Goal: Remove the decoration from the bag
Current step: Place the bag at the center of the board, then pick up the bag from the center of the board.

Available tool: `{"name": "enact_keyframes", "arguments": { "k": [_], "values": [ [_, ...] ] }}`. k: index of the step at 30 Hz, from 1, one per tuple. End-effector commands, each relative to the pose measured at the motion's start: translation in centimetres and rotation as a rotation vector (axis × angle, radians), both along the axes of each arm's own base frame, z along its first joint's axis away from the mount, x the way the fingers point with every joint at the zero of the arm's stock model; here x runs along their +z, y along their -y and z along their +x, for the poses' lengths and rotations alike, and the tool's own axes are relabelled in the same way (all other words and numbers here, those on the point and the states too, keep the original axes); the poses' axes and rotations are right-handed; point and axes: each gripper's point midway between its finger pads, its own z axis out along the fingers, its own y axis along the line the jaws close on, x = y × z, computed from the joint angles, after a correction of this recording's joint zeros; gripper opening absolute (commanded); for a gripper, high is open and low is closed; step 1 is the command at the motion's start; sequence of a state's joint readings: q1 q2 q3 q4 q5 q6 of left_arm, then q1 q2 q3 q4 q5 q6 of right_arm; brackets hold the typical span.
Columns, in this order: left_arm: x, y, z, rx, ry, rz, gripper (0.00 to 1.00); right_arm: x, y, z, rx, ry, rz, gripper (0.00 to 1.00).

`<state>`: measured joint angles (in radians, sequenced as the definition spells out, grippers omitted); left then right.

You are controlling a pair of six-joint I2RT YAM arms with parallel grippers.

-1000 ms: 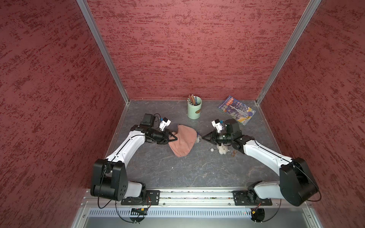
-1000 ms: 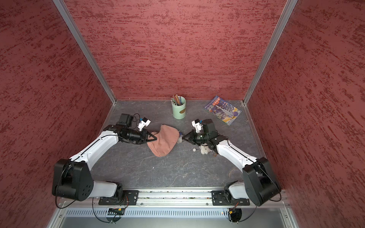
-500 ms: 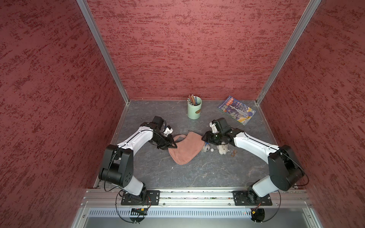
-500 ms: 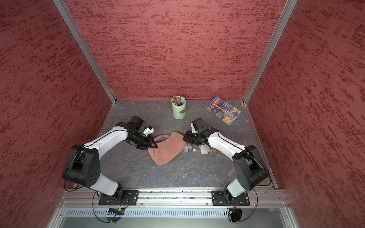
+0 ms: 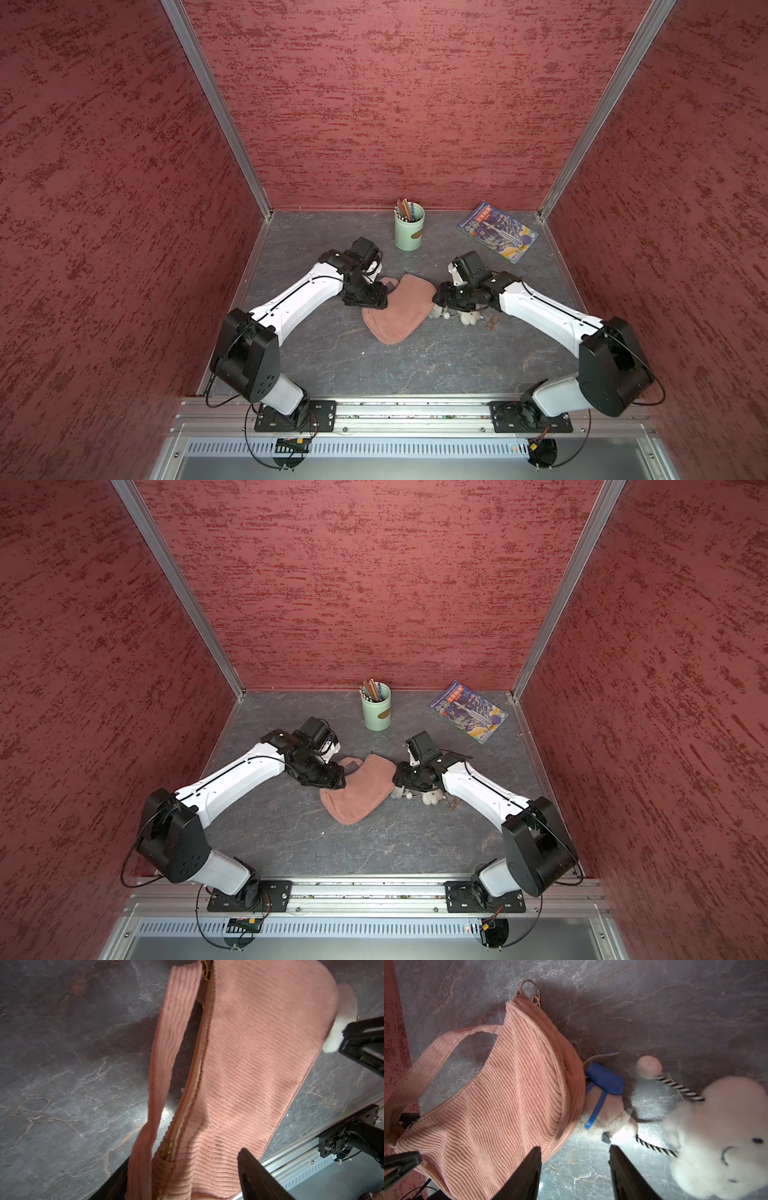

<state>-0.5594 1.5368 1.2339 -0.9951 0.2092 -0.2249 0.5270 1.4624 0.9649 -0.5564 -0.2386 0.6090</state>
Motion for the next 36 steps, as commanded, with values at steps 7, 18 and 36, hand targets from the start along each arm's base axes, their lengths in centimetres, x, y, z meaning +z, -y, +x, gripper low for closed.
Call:
{"name": "enact_keyframes", "arguments": {
  "k": [7,18,36],
  "values": [
    [1.9,-7.9,2.0,0.208,0.08,0.07,0.8,-0.6,-1.3,-0.2,-0.005,-0.01,0.011,0.52],
    [3.8,5.9,-1.6,-0.184,0.267,-0.127,0.84,1.7,-0.8,-1.5,0.027,0.021,-0.014,0.56],
    [-7.4,13.6,-0.6,-0.521,0.521,0.259,0.64,-0.1,-0.3,-3.7,-0.066,-0.104,0.125,0.54]
  ]
}}
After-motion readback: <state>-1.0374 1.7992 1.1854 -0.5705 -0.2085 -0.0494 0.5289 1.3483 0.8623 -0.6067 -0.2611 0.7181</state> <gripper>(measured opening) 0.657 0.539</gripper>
